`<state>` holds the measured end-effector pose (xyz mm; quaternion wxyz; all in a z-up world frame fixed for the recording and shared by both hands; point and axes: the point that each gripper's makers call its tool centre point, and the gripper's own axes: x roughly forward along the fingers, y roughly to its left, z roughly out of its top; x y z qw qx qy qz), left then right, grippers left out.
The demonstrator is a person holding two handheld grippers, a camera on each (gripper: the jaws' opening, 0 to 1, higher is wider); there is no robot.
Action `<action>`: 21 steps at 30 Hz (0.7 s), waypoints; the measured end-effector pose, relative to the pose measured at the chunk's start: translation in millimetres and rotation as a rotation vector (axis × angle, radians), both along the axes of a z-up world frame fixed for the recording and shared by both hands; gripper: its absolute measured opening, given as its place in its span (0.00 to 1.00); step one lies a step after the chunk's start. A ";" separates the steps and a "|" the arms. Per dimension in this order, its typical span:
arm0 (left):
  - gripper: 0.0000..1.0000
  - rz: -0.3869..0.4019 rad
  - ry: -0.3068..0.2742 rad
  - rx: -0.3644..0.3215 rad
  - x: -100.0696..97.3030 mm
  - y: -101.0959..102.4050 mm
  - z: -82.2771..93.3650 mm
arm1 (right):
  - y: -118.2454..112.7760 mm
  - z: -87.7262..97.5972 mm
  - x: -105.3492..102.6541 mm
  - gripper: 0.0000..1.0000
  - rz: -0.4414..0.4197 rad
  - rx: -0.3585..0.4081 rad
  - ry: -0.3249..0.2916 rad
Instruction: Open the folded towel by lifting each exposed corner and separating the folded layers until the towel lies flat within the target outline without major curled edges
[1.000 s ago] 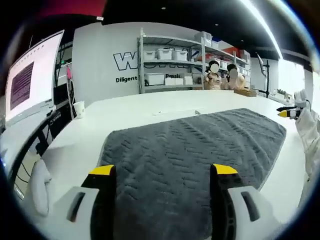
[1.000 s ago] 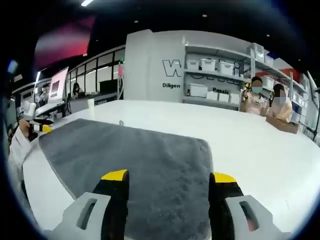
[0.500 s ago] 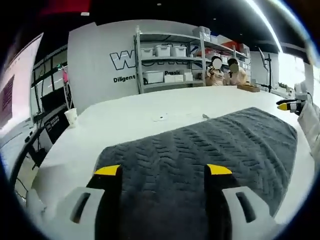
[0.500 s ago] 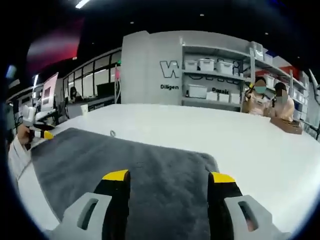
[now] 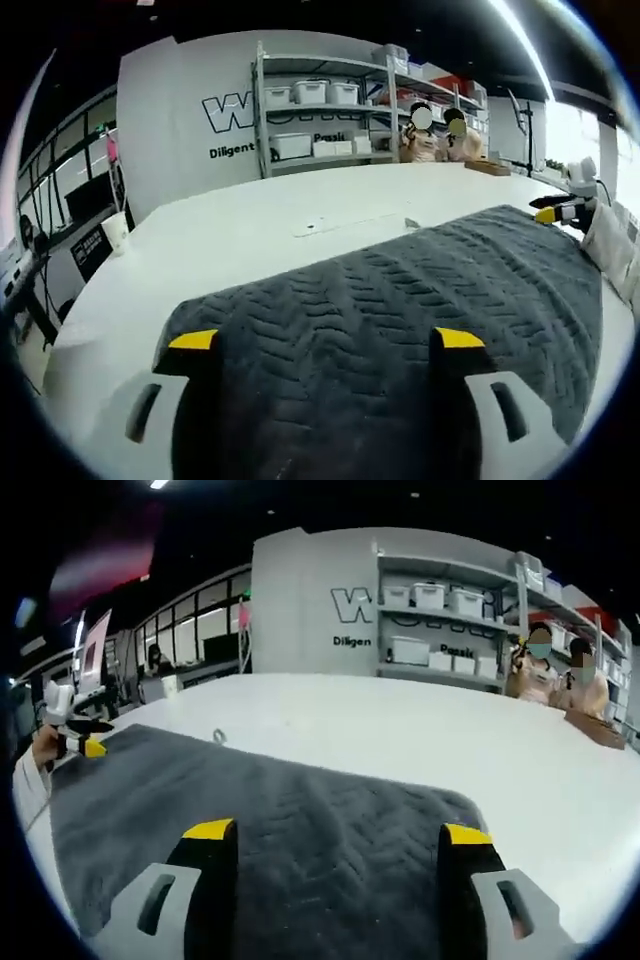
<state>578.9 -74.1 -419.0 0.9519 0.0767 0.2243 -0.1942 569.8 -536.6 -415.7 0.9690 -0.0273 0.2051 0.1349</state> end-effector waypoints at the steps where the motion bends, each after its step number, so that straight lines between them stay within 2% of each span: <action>1: 0.93 0.023 0.012 -0.006 0.5 2.3 -4.0 | 0.3 -3.6 0.1 0.82 0.001 -0.004 0.004; 2: 0.96 0.015 0.010 -0.004 0.9 0.8 -6.1 | 0.9 -7.5 -0.4 0.82 0.005 -0.009 0.013; 3: 0.94 -0.022 0.021 0.006 -1.8 -3.6 -10.4 | 1.9 -13.2 -1.4 0.82 0.013 -0.012 0.032; 6: 0.91 -0.024 0.036 -0.003 -4.1 -8.4 -14.6 | 3.4 -19.1 -1.4 0.83 0.024 -0.013 0.043; 9: 0.90 -0.037 0.040 0.047 -4.3 -9.9 -19.6 | 5.4 -25.7 -2.3 0.84 0.042 -0.010 0.064; 13: 0.89 -0.034 0.053 0.022 -5.2 -5.7 -21.0 | 3.0 -27.2 -4.0 0.83 0.048 -0.031 0.067; 16: 0.92 -0.021 0.069 -0.029 -4.7 -1.8 -25.7 | 2.5 -28.9 -4.1 0.84 0.058 -0.032 0.066; 21: 0.93 -0.039 0.047 -0.032 -4.2 -0.4 -24.7 | 1.8 -29.0 -5.1 0.83 0.066 -0.031 0.063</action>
